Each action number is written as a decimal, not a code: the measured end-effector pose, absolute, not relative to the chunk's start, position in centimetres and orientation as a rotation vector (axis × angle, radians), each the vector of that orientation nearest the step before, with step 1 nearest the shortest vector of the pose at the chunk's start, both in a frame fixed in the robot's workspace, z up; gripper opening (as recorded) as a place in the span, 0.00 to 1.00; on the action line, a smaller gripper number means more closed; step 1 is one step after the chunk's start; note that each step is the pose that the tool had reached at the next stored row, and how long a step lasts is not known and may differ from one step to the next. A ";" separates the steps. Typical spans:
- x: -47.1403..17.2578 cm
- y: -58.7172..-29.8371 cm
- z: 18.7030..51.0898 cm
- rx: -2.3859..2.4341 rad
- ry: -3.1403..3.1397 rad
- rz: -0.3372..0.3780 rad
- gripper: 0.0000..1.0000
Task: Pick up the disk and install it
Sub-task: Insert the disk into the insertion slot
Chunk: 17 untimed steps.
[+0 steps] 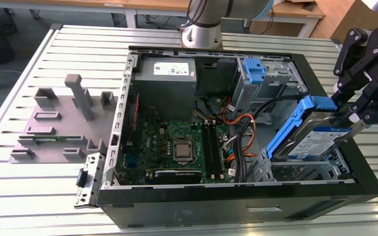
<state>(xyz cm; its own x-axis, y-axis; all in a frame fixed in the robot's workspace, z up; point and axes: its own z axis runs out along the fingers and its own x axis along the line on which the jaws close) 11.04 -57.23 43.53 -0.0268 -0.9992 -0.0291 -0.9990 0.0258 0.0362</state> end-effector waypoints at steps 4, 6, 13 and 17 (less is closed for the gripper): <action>11.0 -57.2 43.5 2.188 -2.247 -0.072 0.35; 11.0 -57.2 43.5 2.188 -2.247 -0.073 0.35; 11.0 -57.2 42.4 2.188 -2.247 -0.073 0.35; 11.0 -57.2 41.6 2.188 -2.247 -0.073 0.35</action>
<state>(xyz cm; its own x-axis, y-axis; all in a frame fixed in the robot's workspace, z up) 11.04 -57.23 41.62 -0.0268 -0.9992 -0.0292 -0.9990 0.0257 0.0362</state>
